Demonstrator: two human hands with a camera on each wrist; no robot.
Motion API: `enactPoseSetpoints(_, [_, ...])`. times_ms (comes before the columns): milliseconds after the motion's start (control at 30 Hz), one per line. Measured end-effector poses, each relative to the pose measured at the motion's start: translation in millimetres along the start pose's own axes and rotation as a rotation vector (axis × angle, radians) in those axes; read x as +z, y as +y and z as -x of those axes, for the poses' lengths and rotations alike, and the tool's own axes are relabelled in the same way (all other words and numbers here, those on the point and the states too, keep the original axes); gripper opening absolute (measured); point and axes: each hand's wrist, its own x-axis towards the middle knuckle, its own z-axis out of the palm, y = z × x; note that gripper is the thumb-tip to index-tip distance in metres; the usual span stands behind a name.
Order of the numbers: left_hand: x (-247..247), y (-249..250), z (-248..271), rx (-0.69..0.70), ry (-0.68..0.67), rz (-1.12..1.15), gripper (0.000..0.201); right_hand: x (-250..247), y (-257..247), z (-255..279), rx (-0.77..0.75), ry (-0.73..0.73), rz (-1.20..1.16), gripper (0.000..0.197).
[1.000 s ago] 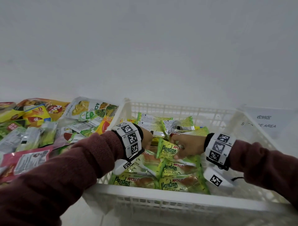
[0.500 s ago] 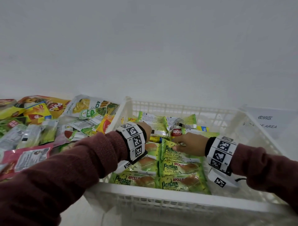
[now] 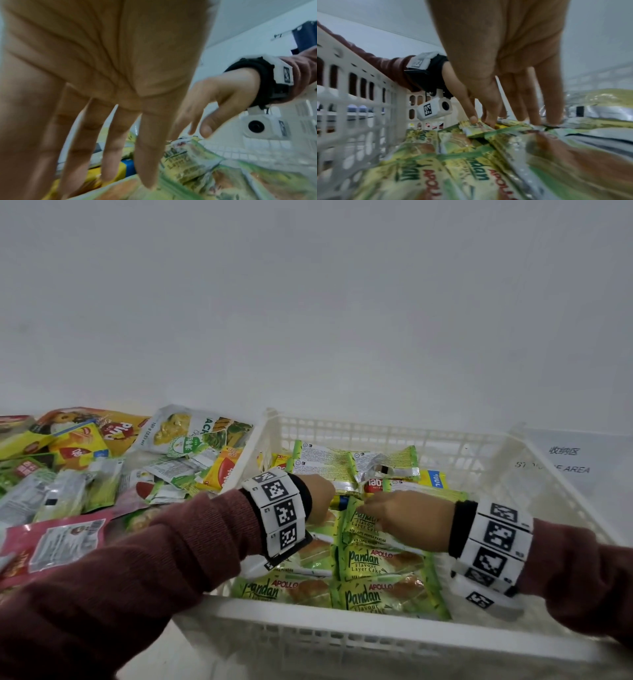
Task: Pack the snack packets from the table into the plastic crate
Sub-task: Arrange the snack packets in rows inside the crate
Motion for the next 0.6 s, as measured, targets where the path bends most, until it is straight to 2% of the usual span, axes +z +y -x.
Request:
enactPoseSetpoints(100, [-1.0,2.5,2.4,0.02,-0.111,-0.096,0.036,10.7,-9.8,3.3,0.055,-0.181,0.016,0.055])
enactPoseSetpoints(200, [-1.2,1.3,2.5,0.052,-0.22,-0.159,0.026,14.8,-15.1,4.4,0.093,-0.281,0.025,0.059])
enactPoseSetpoints(300, [0.5,1.8,0.3,0.096,-0.289,-0.218,0.036,17.0,-10.2,4.8,0.083,-0.37,0.019,0.064])
enactPoseSetpoints(333, [1.9,2.5,-1.3,0.093,-0.305,-0.24,0.033,18.9,-7.1,4.6,0.073,-0.388,0.02,0.065])
enactPoseSetpoints(400, [6.7,1.8,-3.7,0.092,-0.288,-0.29,0.017,22.0,-2.0,3.9,0.055,-0.401,0.009,0.067])
enactPoseSetpoints(600, [22.3,-6.1,-5.9,0.077,-0.179,-0.3,0.021,25.1,0.5,5.4,0.059,-0.404,-0.04,0.063])
